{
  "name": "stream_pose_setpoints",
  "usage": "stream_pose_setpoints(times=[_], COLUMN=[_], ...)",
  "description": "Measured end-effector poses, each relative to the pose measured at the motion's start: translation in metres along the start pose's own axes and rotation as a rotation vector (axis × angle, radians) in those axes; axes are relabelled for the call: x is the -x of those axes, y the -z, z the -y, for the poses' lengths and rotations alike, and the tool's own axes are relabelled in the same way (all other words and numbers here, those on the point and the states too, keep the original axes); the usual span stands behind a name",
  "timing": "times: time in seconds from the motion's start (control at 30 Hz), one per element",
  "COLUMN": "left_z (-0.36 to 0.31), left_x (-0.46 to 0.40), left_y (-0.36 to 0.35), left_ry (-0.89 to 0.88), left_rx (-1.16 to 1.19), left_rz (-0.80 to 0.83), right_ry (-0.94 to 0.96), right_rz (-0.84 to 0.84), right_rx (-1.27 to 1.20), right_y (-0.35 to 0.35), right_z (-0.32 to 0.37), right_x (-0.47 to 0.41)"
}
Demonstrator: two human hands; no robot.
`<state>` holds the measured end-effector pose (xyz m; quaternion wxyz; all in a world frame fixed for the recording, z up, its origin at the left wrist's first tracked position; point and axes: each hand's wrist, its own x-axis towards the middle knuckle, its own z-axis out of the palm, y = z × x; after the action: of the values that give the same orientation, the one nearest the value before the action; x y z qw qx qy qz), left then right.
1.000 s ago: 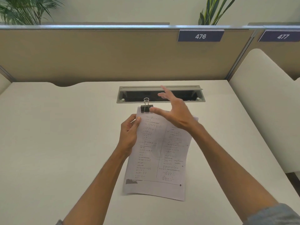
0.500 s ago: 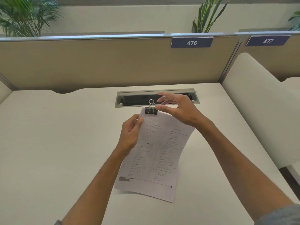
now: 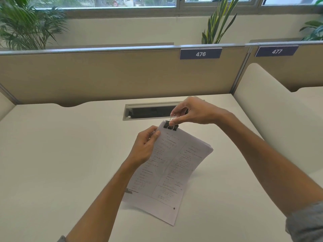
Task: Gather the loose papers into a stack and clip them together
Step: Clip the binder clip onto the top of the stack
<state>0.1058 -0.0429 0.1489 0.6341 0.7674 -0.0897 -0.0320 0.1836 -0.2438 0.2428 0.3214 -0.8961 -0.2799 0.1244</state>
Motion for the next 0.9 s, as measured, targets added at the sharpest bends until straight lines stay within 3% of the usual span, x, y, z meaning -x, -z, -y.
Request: stream_pose_setpoints(times=[0.2, 0.53, 0.73, 0.9], left_z=[-0.003, -0.001, 0.003, 0.001], left_x=[-0.002, -0.004, -0.003, -0.002], left_y=[0.001, 0.001, 0.001, 0.012], left_ry=[0.001, 0.013, 0.011, 0.050], left_rx=[-0.003, 0.047, 0.045, 0.163], left_rz=[0.012, -0.050, -0.072, -0.129], right_ry=[-0.056, 0.056, -0.054, -0.129], right_rz=[0.086, -0.107, -0.017, -0.192], right_rx=[0.052, -0.166, 0.068, 0.001], right_y=[0.000, -0.019, -0.024, -0.024], right_z=[0.001, -0.009, -0.019, -0.040], right_x=[-0.002, 0.001, -0.002, 0.011])
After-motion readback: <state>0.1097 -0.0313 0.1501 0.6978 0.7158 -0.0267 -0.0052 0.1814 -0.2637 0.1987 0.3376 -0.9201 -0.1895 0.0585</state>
